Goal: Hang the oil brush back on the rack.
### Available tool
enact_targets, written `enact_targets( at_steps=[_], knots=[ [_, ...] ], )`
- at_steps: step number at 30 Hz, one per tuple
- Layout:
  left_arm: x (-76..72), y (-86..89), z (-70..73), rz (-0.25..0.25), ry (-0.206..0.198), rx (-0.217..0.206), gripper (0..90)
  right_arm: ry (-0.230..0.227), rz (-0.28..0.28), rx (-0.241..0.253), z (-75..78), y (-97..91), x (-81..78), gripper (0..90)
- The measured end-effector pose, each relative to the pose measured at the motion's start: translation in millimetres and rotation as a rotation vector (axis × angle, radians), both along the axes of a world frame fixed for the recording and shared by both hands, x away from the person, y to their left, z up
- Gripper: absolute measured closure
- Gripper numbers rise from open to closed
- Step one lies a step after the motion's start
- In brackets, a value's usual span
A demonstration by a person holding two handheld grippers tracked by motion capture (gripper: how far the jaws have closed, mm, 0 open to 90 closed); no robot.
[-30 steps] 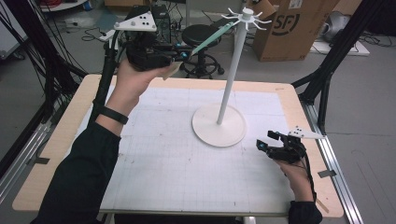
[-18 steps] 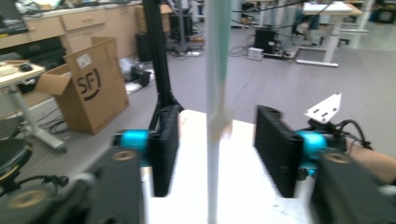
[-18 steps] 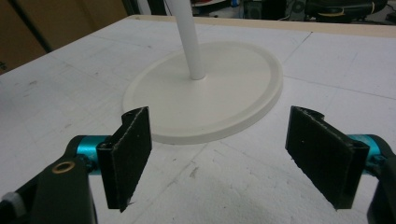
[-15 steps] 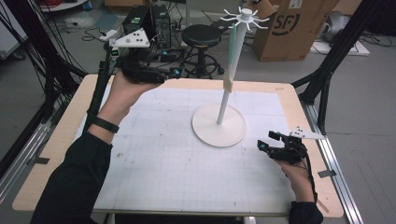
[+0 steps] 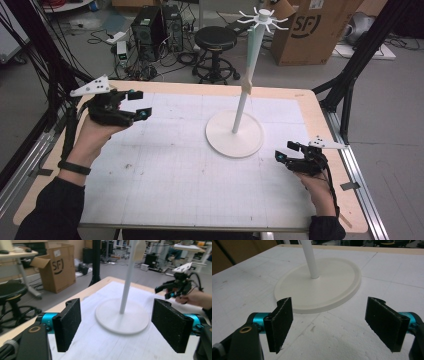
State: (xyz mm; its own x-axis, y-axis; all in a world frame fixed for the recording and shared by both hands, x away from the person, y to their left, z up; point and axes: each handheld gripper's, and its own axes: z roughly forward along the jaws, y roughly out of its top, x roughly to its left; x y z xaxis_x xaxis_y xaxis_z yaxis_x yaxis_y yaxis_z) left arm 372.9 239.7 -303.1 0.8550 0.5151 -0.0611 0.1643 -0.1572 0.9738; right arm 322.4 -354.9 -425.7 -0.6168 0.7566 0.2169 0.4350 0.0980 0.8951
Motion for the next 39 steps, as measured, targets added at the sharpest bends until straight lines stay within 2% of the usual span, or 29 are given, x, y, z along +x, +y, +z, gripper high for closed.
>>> enact_targets(
  at_steps=[3,5,10,15,17,18,21,27,39],
  knots=[
    [-8.6,15.0,-16.1,0.022,0.004,0.025,21.8,0.002,-0.004,-0.001,-0.4,0.3,0.3,21.5],
    [-14.8,24.7,-26.9,0.032,0.007,0.026,21.2,0.005,-0.003,-0.005,-0.7,0.7,0.3,21.5],
    [-24.4,40.0,-46.8,0.058,0.01,0.049,19.2,0.007,-0.006,-0.012,-2.3,1.3,0.7,21.5],
    [-29.8,45.1,-62.2,0.075,0.019,0.055,17.9,0.006,-0.008,-0.009,-2.9,0.7,0.5,21.6],
    [-30.7,45.3,-66.6,0.086,0.032,0.076,17.7,0.009,-0.012,-0.007,-2.9,0.8,0.0,21.6],
    [-32.3,45.9,-69.9,0.093,0.023,0.066,17.6,0.008,-0.011,-0.008,-2.9,0.7,-0.1,21.6],
    [-33.7,50.1,-77.2,0.103,0.031,0.053,17.6,0.004,-0.01,-0.011,-2.8,0.5,-0.5,21.6],
    [-36.0,57.3,-88.3,0.126,0.044,0.039,17.6,0.007,-0.011,-0.012,-3.4,0.5,-0.5,21.6],
    [-37.1,55.2,-94.9,0.13,0.042,0.068,17.5,0.013,-0.014,-0.008,-4.4,-0.2,-1.3,21.6]
  ],
)
